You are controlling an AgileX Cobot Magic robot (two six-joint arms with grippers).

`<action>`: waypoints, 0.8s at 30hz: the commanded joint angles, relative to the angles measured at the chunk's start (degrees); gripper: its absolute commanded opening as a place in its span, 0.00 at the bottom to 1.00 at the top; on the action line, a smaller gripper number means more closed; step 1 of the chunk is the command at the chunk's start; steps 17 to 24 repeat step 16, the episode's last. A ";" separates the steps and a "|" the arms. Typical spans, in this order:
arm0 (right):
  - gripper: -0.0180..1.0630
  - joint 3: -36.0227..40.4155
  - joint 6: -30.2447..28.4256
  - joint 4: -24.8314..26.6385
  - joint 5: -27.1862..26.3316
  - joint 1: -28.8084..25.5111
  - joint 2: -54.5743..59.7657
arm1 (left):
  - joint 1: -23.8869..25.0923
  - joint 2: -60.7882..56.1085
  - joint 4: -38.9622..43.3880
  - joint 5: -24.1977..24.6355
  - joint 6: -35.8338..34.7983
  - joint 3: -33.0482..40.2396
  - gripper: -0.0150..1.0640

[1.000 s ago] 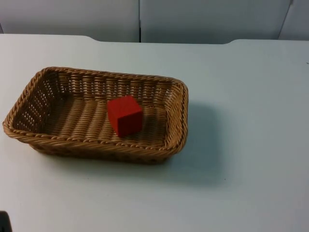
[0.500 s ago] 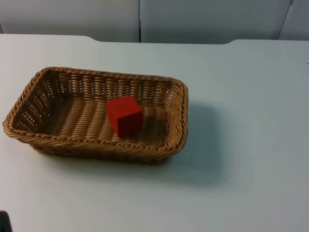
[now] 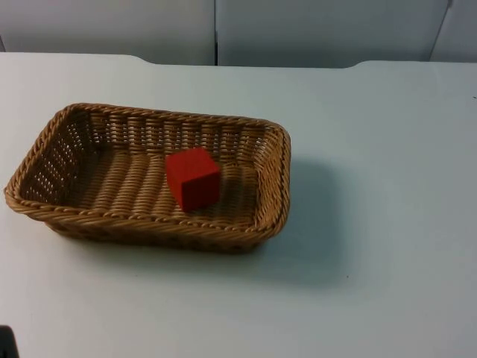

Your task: Pick up the basket with the left hand and place the cube into the basket with the right hand.

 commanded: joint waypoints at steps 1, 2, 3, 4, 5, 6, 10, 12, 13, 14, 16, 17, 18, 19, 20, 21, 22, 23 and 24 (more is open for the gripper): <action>0.01 1.19 -0.45 0.51 -1.28 -0.09 -0.12 | -0.39 -0.24 -0.48 -0.47 -0.74 1.53 0.01; 0.01 1.18 -0.45 0.38 -1.05 -0.09 -0.12 | -0.39 -0.24 -0.81 -0.61 -0.74 1.99 0.01; 0.01 1.18 -0.45 0.68 -0.95 -0.09 -0.12 | -0.39 -0.24 -0.92 -0.77 -0.74 2.47 0.01; 0.01 1.18 -0.45 1.24 -1.07 -0.09 -0.12 | -0.39 -0.24 -0.92 -1.21 -0.74 2.47 0.01; 0.01 1.18 -0.45 1.24 -1.07 -0.09 -0.12 | -0.39 -0.24 -0.92 -1.21 -0.74 2.47 0.01; 0.01 1.18 -0.40 1.67 -0.96 -0.09 -0.12 | -0.39 -0.24 -0.79 -1.47 -0.74 2.47 0.01; 0.01 1.33 1.32 1.55 -0.93 -0.09 -0.12 | -0.39 -0.24 0.77 -1.96 -0.74 2.59 0.01; 0.01 1.33 1.48 1.33 -0.93 -0.09 -0.12 | -0.39 -0.24 1.77 -2.72 -0.74 3.06 0.01; 0.01 1.33 1.48 1.33 -0.93 -0.09 -0.12 | -0.39 -0.24 1.55 -4.37 -0.74 3.93 0.01; 0.01 1.33 1.94 1.48 -0.93 -0.09 -0.12 | -0.39 -0.24 1.43 -4.76 -0.74 4.40 0.01; 0.01 1.33 2.57 1.92 -1.05 -0.09 -0.12 | -0.39 -0.24 1.34 -5.08 -0.74 4.58 0.01; 0.01 1.33 2.57 1.92 -1.05 -0.09 -0.12 | -0.39 -0.24 1.34 -5.08 -0.74 4.58 0.01; 0.01 1.33 2.57 1.92 -1.05 -0.09 -0.12 | -0.39 -0.24 1.34 -5.08 -0.74 4.58 0.01; 0.01 1.33 2.57 1.92 -1.05 -0.09 -0.12 | -0.39 -0.24 1.34 -5.08 -0.74 4.58 0.01; 0.01 1.33 2.57 1.92 -1.05 -0.09 -0.12 | -0.39 -0.24 1.34 -5.08 -0.74 4.58 0.01; 0.01 1.33 2.57 1.92 -1.05 -0.09 -0.12 | -0.39 -0.24 1.34 -5.08 -0.74 4.58 0.01; 0.01 1.33 2.57 1.92 -1.05 -0.09 -0.12 | -0.39 -0.24 1.34 -5.08 -0.74 4.58 0.01; 0.01 1.33 2.57 1.92 -1.05 -0.09 -0.12 | -0.39 -0.24 1.34 -5.08 -0.74 4.58 0.01; 0.01 1.33 2.57 1.92 -1.05 -0.09 -0.12 | -0.39 -0.24 1.34 -5.08 -0.74 4.58 0.01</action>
